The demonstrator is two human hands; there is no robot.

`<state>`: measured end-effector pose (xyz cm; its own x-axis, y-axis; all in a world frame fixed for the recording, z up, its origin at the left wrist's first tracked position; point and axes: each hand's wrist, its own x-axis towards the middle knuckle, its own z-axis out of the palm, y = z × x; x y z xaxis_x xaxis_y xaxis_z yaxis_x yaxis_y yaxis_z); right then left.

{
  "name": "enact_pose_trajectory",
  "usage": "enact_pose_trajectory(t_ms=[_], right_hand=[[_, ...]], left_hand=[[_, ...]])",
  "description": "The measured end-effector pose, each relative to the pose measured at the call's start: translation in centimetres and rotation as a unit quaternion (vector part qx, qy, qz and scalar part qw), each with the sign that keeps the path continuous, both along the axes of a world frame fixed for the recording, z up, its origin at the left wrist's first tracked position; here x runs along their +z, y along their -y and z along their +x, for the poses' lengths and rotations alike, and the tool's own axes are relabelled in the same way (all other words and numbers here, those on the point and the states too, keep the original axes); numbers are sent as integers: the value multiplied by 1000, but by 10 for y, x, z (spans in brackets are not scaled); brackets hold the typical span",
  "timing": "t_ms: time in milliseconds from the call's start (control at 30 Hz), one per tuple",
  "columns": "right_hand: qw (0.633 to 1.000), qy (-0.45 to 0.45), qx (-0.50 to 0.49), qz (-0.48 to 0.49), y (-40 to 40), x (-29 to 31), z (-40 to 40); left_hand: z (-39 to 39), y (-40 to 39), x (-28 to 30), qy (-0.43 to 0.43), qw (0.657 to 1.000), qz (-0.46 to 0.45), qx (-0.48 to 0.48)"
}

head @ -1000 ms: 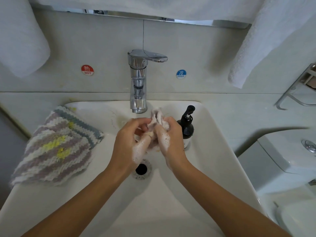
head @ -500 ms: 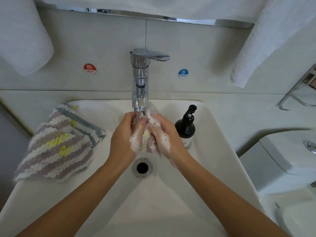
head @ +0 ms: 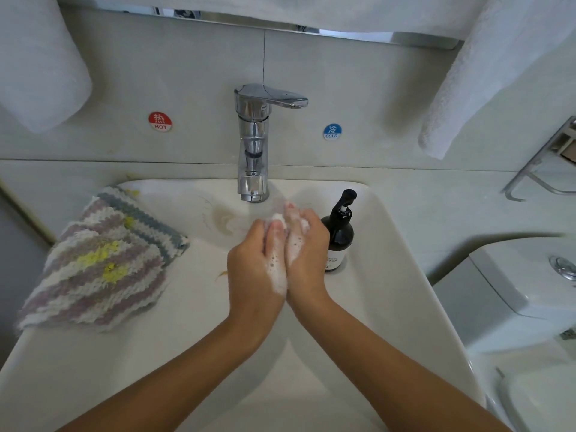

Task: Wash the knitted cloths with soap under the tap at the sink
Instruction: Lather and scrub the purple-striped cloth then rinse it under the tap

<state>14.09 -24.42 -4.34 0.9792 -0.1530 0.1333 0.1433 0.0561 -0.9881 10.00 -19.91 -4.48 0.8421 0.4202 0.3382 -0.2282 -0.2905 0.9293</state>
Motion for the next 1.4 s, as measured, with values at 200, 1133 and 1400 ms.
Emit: enact_pose_trajectory(t_ms=[200, 1133, 1400], right_hand=[[998, 4, 50, 29, -8, -4, -21], [981, -116, 118, 100, 3, 1, -15], [980, -132, 99, 111, 1, 9, -6]], left_hand=[[17, -17, 1, -19, 998, -3, 53], [18, -11, -1, -31, 998, -45, 5], [0, -4, -4, -48, 993, -107, -22]])
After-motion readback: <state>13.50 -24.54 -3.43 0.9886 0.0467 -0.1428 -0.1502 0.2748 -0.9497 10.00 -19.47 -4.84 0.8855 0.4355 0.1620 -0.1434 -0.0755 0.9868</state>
